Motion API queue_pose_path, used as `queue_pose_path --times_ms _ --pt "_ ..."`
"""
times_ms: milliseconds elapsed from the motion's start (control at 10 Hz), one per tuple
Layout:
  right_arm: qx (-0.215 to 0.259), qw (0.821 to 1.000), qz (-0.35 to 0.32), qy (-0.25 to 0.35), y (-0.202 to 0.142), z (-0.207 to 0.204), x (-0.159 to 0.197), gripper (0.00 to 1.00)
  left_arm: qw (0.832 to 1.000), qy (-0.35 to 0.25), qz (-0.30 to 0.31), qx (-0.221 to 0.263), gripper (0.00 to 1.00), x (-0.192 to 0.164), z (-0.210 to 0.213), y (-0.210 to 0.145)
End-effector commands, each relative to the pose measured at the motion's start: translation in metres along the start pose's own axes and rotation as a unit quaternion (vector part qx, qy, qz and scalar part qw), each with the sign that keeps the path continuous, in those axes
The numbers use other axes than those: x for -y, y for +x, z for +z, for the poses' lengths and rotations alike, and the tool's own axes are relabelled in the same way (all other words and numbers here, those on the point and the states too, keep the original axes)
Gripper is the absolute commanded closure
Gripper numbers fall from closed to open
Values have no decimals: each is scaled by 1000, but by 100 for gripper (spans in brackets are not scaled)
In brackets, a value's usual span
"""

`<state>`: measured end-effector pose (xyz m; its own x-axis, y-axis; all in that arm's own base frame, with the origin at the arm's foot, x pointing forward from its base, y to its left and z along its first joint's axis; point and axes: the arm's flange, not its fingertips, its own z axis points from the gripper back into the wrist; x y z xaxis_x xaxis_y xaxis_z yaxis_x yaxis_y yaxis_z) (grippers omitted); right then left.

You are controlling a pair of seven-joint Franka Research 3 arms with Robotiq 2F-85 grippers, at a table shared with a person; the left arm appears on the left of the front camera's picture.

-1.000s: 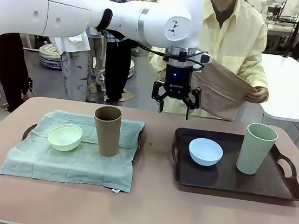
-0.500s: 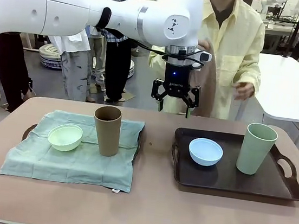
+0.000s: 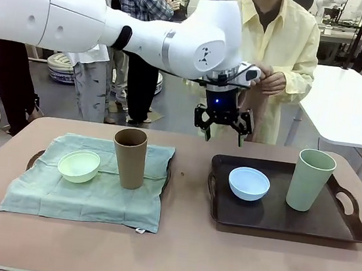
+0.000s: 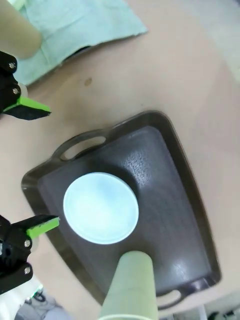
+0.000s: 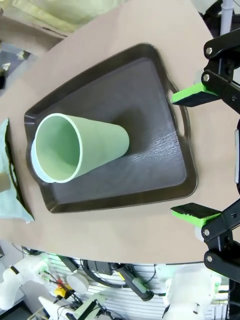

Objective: Set up a tray with a mat and arrange the tableware.
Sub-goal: Pick up the Picnic Bowl and Reusable plastic cup from the Handle tray in front of the human's position and hold them in the air.

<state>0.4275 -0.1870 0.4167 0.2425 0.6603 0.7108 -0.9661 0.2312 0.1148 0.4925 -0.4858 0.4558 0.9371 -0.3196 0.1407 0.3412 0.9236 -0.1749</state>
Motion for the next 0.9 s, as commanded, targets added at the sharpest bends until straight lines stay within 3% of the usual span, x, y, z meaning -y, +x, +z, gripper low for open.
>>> queue_pose_path --times_ms 0,400,800 --pt "25 999 47 -12 -6 -18 -7 0 1000 6 -4 -20 0 -1 -17 -16" --pt "51 988 144 29 13 -59 -10 0 997 44 -2 -71 0 16 -49 -2" --pt "60 984 158 50 21 -75 -5 0 995 58 -6 -86 0 26 -64 7"
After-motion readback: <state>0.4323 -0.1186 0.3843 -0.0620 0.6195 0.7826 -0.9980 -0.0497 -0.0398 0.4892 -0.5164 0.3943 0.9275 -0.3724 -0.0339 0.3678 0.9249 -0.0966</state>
